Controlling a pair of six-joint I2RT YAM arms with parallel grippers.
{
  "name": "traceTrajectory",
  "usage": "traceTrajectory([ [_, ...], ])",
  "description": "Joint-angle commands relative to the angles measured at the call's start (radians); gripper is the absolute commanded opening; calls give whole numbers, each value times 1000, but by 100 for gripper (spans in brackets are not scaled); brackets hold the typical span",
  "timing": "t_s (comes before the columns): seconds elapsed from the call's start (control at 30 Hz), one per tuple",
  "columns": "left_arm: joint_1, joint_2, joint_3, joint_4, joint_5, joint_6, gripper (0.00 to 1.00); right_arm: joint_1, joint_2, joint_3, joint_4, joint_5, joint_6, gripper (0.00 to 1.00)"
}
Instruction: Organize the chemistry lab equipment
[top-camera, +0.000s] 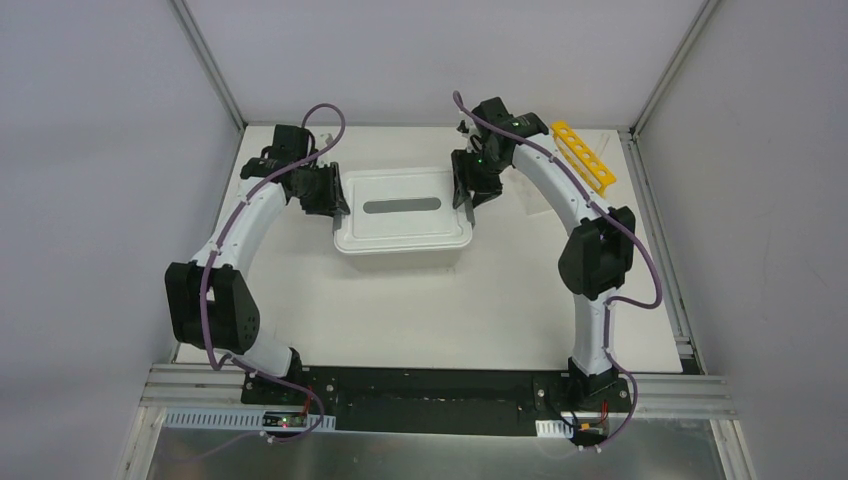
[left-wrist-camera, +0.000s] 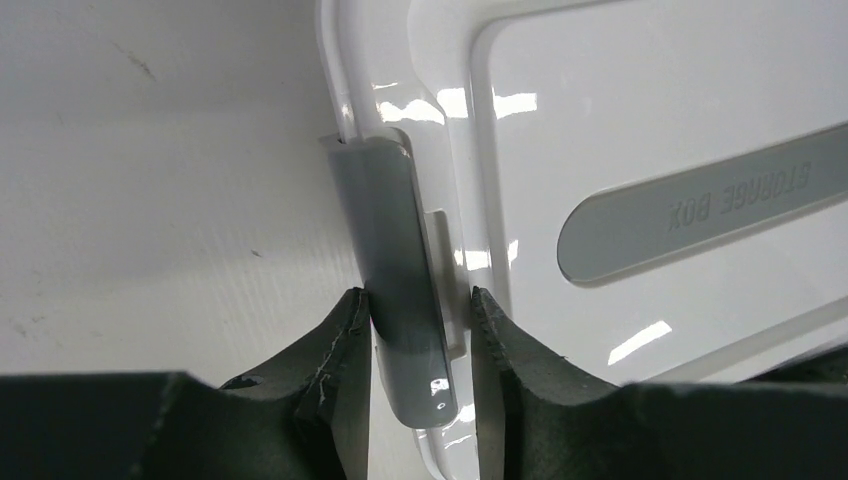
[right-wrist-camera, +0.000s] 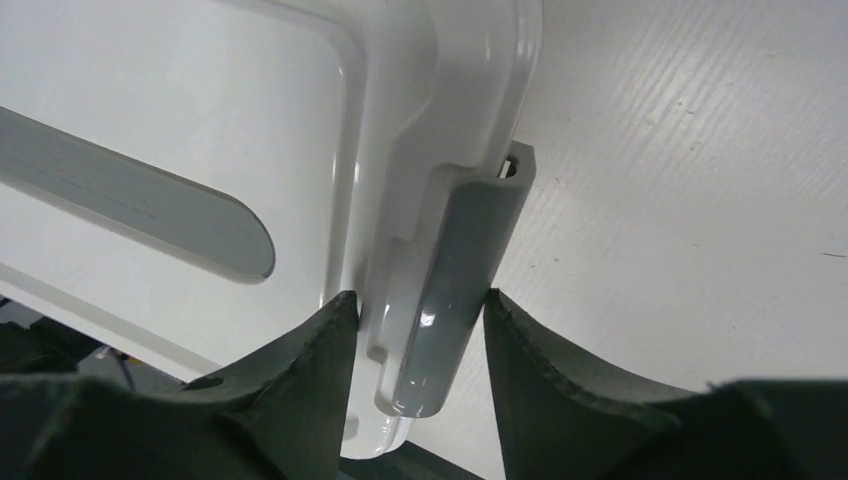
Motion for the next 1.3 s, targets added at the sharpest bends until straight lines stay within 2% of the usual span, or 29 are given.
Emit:
traceTrajectory([
  [0.0, -82, 57, 5, -97, -79, 81, 10, 39, 24, 47, -86, 74, -53, 27],
  [0.17, -92, 77, 17, -111, -67, 66, 3, 48, 28, 49, -89, 81, -50, 17],
  [0.37, -91, 109, 59, -107, -19, 55, 2, 35, 7, 35, -45, 65, -30, 16],
  [0.57, -91, 244, 235, -85, 37, 71, 0, -44, 20, 58, 13, 78, -15, 18],
  [0.73, -91, 392, 430, -51, 64, 75, 0, -121, 97, 167, 27, 72, -47, 19],
  [0.9, -91, 570, 641, -44, 77, 90, 2, -169, 135, 174, 109, 95, -64, 24],
  [1.0, -91, 643, 716, -44, 111, 72, 4, -202, 157, 188, 135, 106, -68, 28],
  [1.07, -89, 646, 731, -41, 112, 64, 8, -219, 163, 216, 140, 84, -70, 36],
  [1.13, -77, 630, 728, -34, 132, 46, 18, -229, 152, 238, 163, 64, -77, 50],
  [1.17, -68, 618, 725, -31, 153, 38, 26, -228, 140, 249, 178, 52, -86, 57],
  [1.27, -38, 565, 734, -22, 159, 8, 62, -229, 94, 280, 199, 20, -94, 86],
])
